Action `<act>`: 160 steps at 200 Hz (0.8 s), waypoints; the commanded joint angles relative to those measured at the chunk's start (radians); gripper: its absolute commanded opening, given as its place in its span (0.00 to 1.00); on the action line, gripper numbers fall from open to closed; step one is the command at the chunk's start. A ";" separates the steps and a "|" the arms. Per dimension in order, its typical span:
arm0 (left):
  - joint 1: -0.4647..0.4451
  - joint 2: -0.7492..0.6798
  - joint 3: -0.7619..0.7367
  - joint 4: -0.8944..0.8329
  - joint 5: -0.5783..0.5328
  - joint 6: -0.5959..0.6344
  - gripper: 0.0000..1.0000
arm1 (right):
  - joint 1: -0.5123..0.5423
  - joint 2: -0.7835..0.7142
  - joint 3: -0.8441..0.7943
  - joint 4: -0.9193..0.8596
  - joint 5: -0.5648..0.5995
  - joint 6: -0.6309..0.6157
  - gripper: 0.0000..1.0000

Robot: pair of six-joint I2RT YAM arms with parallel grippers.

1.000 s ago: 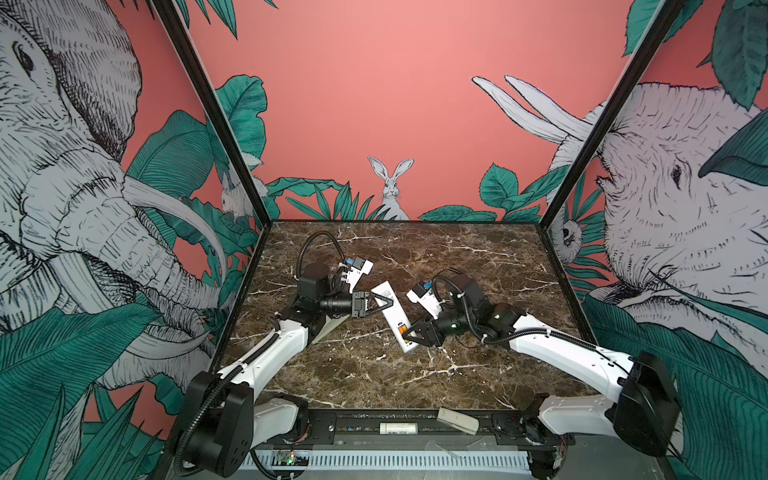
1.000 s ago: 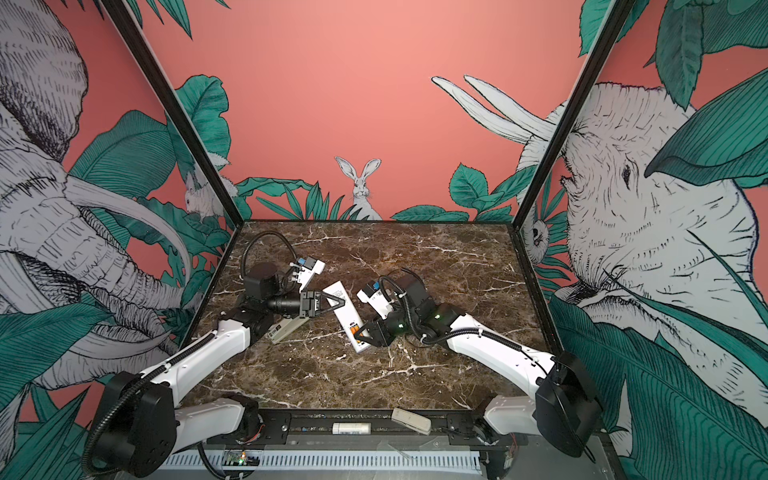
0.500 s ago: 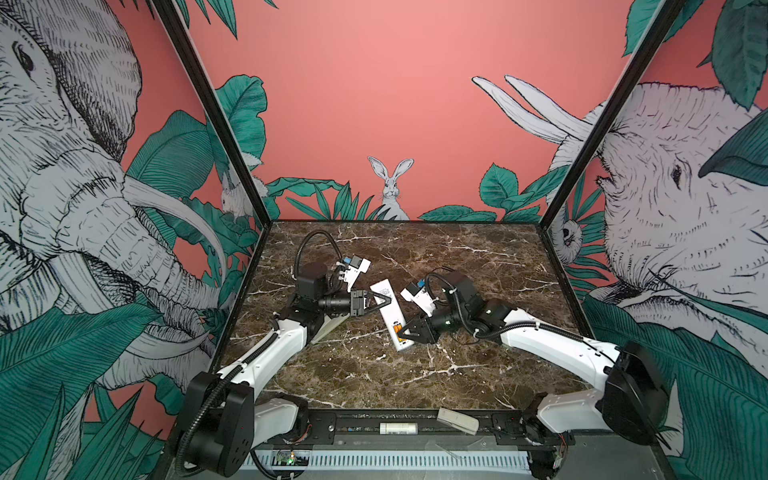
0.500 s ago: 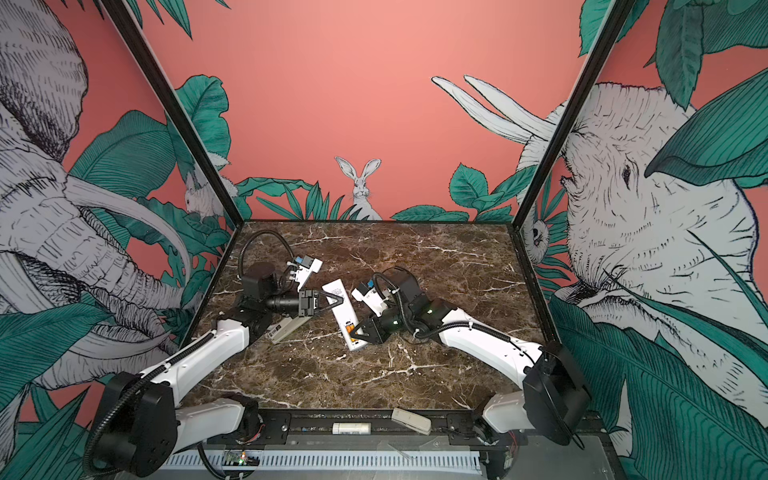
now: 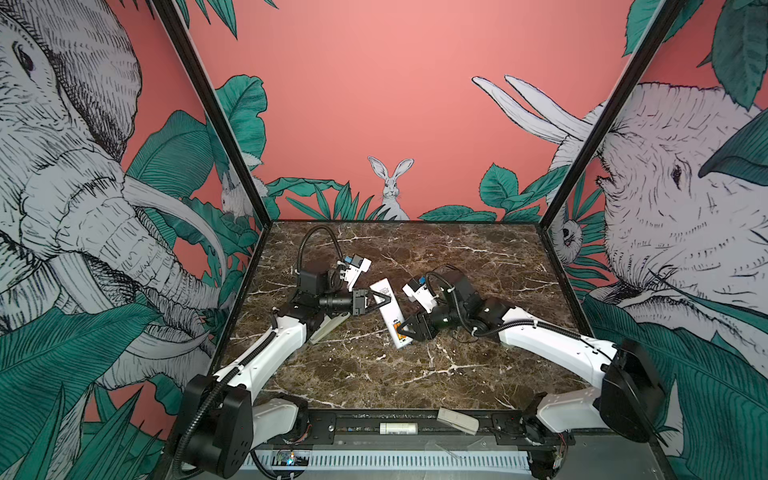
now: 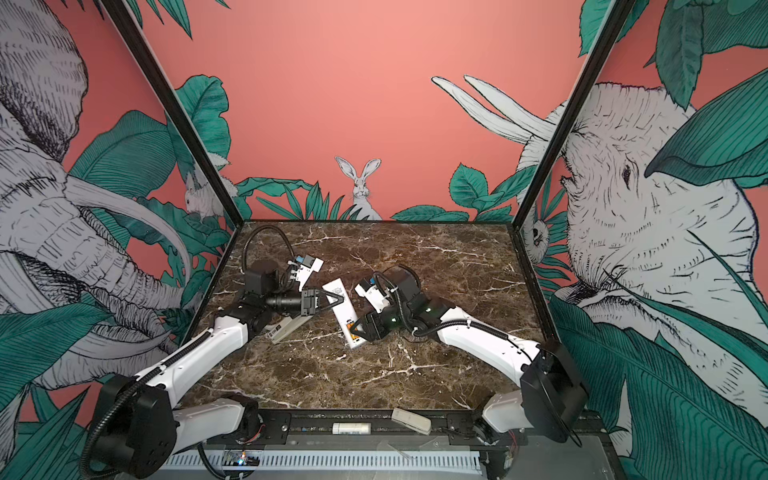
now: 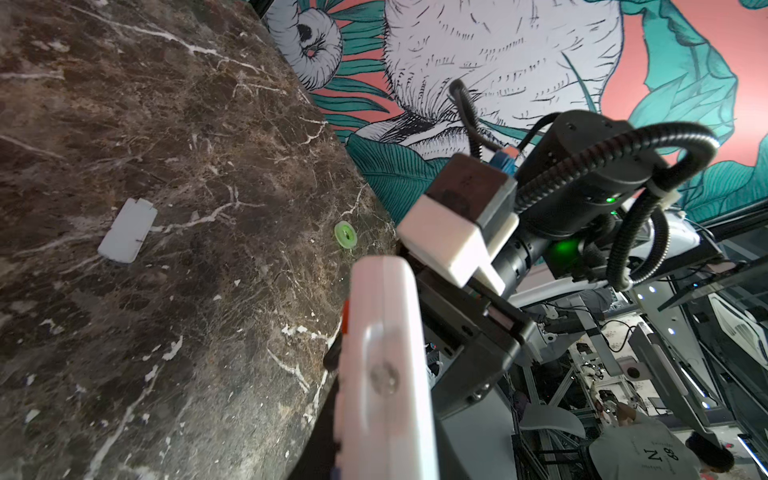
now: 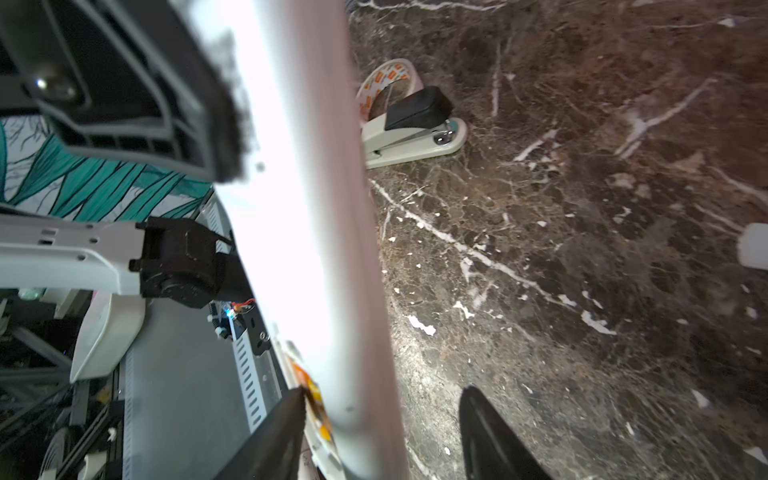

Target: Load the batteries into the remote control

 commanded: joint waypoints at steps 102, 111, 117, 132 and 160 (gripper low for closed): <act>0.074 -0.036 0.067 -0.441 -0.350 0.230 0.00 | -0.119 0.214 0.140 -0.113 0.457 0.056 0.68; 0.077 -0.035 0.067 -0.442 -0.344 0.231 0.00 | -0.124 0.269 0.163 -0.111 0.469 0.043 0.65; 0.078 -0.033 0.067 -0.441 -0.341 0.230 0.00 | -0.129 0.304 0.187 -0.118 0.477 0.034 0.62; 0.081 -0.030 0.068 -0.438 -0.330 0.228 0.00 | -0.141 0.385 0.243 -0.136 0.499 0.014 0.54; 0.081 -0.007 0.058 -0.416 -0.288 0.208 0.00 | -0.163 0.496 0.327 -0.151 0.532 -0.006 0.45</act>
